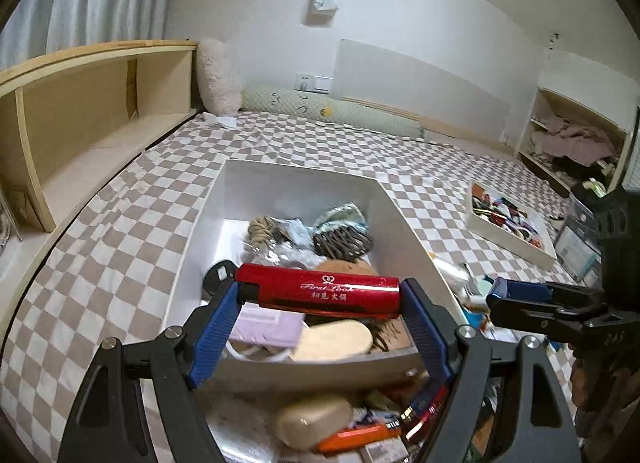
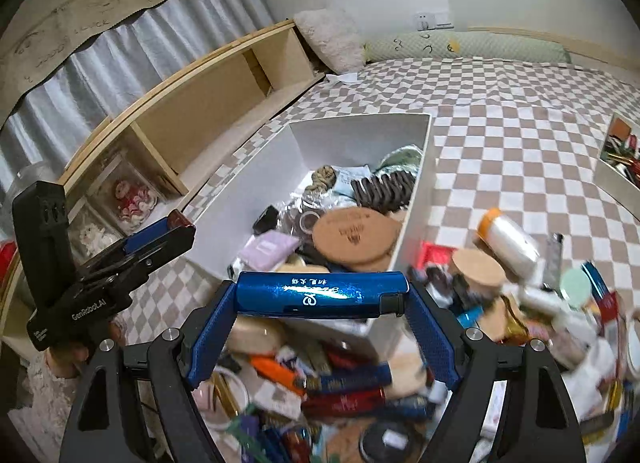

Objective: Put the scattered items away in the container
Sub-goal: 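Lower the red and blue lighters into the white box with both tools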

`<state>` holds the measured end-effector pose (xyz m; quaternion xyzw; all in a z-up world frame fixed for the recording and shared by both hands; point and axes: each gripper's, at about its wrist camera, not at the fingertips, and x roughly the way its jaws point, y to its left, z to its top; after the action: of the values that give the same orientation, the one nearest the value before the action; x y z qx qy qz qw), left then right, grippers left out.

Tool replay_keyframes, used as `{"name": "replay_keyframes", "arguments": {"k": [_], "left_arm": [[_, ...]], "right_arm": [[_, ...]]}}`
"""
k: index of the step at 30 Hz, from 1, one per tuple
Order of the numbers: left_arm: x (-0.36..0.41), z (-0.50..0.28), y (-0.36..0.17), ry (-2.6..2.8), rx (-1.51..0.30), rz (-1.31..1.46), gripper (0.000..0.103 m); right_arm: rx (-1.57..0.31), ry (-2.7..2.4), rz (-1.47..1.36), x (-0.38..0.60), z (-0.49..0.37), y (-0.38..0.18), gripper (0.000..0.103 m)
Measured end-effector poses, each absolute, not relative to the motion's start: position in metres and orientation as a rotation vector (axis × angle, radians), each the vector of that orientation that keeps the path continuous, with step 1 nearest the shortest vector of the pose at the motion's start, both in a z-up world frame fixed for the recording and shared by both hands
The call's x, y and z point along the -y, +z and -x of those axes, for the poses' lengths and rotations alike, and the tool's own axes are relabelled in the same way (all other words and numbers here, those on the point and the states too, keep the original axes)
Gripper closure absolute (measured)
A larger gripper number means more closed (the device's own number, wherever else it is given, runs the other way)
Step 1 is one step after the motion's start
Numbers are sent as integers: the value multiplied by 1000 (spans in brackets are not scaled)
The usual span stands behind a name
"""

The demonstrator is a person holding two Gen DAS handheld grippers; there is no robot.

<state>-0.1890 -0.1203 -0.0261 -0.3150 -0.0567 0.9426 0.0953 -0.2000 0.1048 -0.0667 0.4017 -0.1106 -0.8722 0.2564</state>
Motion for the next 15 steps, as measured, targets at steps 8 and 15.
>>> {"name": "replay_keyframes", "arguments": {"k": [8, 15], "left_arm": [[117, 223, -40, 2755, 189, 1065, 22], [127, 243, -55, 2765, 206, 1173, 22]], "right_arm": [[387, -2318, -1141, -93, 239, -73, 19], [364, -2315, -1201, -83, 251, -83, 19]]}}
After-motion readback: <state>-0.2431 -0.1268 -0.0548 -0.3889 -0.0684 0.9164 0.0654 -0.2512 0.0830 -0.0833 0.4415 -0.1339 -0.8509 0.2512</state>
